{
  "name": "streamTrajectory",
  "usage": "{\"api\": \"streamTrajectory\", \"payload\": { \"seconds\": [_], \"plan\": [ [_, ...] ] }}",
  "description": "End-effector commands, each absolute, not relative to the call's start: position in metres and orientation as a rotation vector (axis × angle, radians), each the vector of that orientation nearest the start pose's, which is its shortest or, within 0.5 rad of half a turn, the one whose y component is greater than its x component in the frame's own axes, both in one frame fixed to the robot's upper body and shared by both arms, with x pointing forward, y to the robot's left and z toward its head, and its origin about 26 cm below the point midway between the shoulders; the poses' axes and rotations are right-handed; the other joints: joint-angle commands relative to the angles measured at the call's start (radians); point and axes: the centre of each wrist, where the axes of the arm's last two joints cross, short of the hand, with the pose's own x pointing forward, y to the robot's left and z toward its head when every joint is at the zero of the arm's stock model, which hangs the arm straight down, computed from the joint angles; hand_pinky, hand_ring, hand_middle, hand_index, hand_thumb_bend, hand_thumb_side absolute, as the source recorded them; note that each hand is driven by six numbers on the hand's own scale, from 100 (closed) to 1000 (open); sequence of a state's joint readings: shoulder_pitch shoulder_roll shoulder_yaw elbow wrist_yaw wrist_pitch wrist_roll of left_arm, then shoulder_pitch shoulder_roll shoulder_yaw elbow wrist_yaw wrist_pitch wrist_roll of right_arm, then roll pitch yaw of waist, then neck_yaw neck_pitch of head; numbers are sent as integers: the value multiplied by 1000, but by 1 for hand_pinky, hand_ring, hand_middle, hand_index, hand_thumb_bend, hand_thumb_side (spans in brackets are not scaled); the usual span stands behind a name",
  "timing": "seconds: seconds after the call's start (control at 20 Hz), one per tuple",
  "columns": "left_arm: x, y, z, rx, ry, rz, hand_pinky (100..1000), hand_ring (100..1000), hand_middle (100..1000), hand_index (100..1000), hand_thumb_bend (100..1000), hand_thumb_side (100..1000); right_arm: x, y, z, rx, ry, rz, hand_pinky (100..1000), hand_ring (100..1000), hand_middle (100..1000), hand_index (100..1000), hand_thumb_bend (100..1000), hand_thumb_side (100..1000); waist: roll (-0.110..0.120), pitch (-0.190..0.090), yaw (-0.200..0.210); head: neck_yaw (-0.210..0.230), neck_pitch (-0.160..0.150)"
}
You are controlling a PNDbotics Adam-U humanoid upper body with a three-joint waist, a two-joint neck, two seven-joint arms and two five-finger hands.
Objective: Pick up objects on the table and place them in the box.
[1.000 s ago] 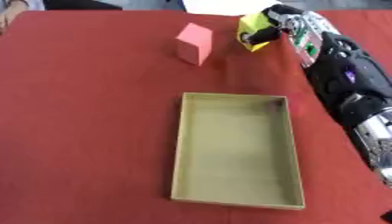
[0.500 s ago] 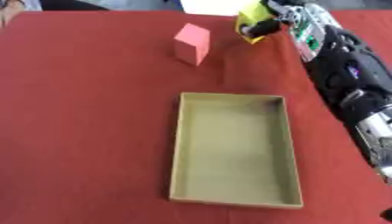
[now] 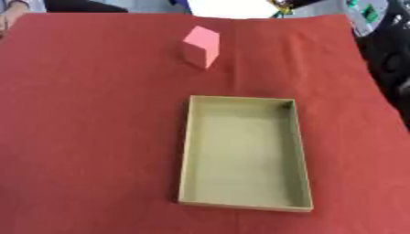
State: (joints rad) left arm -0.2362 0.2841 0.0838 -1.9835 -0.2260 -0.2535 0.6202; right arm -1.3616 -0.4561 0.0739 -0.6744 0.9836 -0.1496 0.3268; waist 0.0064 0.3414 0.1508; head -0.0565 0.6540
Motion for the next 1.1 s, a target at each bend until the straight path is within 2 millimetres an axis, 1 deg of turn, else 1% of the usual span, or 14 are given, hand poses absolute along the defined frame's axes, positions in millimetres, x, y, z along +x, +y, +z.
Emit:
{"api": "streamTrajectory", "payload": {
  "seconds": [0.05,0.3,0.45,0.75,0.95,1.1],
  "plan": [
    [293,287,190,-964,3445,-384,837,693,613,746,100,746,495,-264,362,-1190,-1632,1399,797,798,645,867,191,607,3,-31,-3,11,7],
    [292,288,191,-970,3443,-377,836,694,614,746,100,742,484,-265,344,-1197,-1702,1554,798,797,644,864,204,602,6,-39,-12,20,12],
    [292,288,191,-968,3443,-369,836,694,614,746,100,740,475,-262,336,-1168,-1741,1660,799,797,646,864,209,606,7,-44,-21,25,15],
    [292,289,191,-968,3445,-360,836,700,614,746,100,738,456,-251,325,-1057,-1857,1844,797,795,641,860,216,605,8,-52,-32,31,21],
    [292,289,191,-972,3446,-356,835,701,614,746,100,737,441,-251,319,-962,-1910,1956,799,796,651,864,226,604,7,-59,-43,38,26],
    [292,290,191,-973,3448,-353,835,701,614,746,100,736,430,-251,314,-900,-1927,1997,796,795,649,863,225,606,6,-64,-50,42,29]
  ]
}}
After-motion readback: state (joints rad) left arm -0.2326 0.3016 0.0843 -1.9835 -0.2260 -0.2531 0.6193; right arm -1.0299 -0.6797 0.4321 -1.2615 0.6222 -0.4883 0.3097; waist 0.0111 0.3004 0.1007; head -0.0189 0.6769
